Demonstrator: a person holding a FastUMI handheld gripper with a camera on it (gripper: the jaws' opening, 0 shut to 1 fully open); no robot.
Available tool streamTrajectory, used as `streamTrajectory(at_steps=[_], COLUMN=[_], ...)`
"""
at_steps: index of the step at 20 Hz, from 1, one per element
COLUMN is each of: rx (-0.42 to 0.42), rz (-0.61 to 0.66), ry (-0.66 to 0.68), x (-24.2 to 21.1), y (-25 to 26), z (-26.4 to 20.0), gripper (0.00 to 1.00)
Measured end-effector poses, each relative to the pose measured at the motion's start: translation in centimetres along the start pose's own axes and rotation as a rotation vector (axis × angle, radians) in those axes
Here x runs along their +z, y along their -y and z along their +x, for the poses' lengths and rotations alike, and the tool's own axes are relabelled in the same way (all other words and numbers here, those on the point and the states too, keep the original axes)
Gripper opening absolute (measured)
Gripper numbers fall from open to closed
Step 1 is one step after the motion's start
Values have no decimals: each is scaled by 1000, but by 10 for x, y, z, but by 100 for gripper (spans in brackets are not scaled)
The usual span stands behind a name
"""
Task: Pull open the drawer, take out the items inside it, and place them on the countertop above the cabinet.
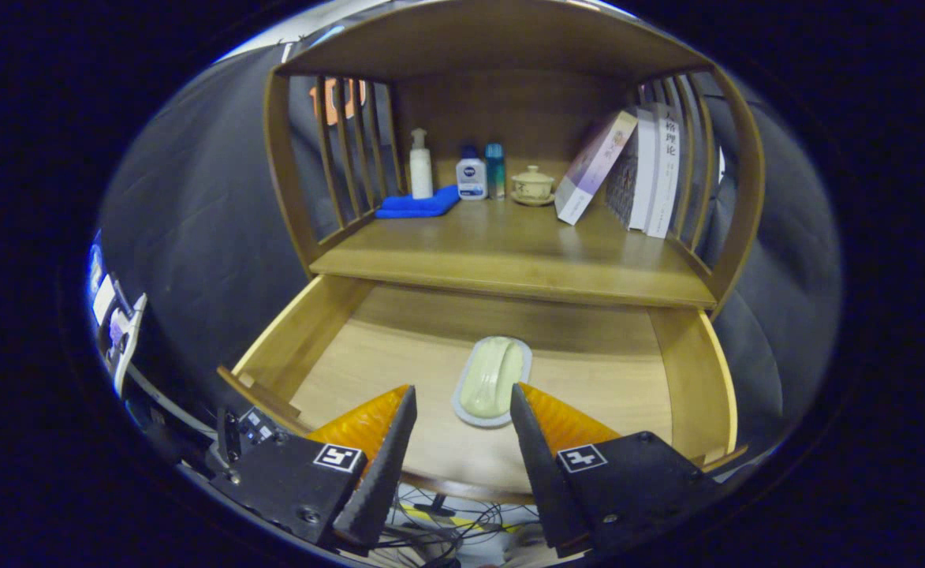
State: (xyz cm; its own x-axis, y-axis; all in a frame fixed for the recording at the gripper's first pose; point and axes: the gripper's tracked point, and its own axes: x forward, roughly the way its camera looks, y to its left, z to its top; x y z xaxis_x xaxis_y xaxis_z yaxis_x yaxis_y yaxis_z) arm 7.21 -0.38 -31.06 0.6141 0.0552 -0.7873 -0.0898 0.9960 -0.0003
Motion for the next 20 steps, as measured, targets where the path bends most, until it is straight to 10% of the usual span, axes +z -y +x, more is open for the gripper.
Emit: streamTrajectory(at_steps=[20], rx=[-98], rz=[-34], ry=[-360], x=[0], y=[18], z=[111], gripper=[64])
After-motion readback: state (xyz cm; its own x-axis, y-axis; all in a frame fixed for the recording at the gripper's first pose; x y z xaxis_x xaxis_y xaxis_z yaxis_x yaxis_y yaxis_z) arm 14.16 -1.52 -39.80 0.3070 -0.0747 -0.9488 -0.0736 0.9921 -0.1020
